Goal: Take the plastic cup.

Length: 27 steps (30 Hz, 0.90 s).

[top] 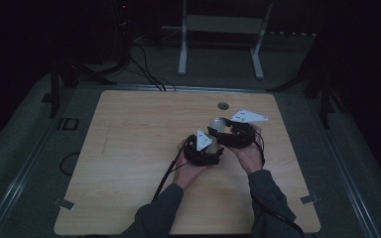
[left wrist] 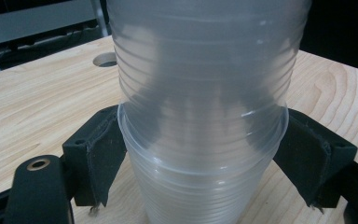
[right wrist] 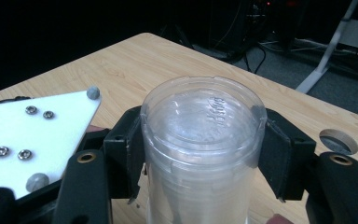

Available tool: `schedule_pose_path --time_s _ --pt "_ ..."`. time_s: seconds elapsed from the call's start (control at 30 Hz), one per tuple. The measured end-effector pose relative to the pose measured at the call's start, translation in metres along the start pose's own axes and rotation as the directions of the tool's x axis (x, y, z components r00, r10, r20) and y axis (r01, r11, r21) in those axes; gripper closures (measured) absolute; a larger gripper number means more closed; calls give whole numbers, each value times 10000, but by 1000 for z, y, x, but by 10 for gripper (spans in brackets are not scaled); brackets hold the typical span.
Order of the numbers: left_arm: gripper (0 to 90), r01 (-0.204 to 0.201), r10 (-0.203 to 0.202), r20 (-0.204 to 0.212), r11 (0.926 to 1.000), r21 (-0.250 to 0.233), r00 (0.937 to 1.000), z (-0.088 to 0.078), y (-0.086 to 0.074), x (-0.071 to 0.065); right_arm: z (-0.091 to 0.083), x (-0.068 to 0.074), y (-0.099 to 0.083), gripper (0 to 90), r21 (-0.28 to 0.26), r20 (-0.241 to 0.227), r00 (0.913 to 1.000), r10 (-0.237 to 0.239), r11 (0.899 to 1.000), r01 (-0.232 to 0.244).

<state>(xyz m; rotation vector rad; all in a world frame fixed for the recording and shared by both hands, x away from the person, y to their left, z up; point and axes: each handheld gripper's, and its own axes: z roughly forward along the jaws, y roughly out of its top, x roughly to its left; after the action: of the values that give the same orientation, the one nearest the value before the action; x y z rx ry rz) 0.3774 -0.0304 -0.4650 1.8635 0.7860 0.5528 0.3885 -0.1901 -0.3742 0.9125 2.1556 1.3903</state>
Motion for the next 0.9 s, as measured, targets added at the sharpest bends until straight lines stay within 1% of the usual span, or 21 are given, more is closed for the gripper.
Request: schedule_pose_path --time_s 0.2,0.47,0.5,0.67,0.77,0.8,0.83,0.87,0.9 --pt "201 -68 68 43 10000 15 10000 0 0 -1 -7 -1 7 400 -391 -63 9998 175 9991 -177" --pt "199 -40 40 36 10000 37 10000 0 0 -1 -14 2 18 405 -642 -80 10000 28 9979 -34" --pt "199 -59 59 41 10000 63 10000 0 0 -1 -16 2 20 406 -749 -107 9999 43 9972 -51" --pt "189 -5 5 87 10000 55 10000 0 0 -1 -22 3 26 407 -951 -89 10000 -28 9955 20" --pt "183 43 -43 113 10000 28 9999 -1 0 -1 -24 3 28 407 -1015 -102 9999 -36 9948 26" --pt "182 70 -70 121 10000 6 9999 -1 1 -1 -27 3 30 407 -1131 -144 9999 -4 9936 -13" --pt "182 101 -101 138 9999 -11 9999 -2 1 -1 -27 3 30 407 -1131 -144 9999 -4 9936 -13" --pt "180 89 -89 137 10000 -12 9999 -3 2 -1 -30 3 32 407 -1249 -182 9998 71 9921 -93" --pt "180 76 -75 131 10000 -31 9999 -4 2 -1 -31 3 33 407 -1293 -166 9999 49 9916 -70"
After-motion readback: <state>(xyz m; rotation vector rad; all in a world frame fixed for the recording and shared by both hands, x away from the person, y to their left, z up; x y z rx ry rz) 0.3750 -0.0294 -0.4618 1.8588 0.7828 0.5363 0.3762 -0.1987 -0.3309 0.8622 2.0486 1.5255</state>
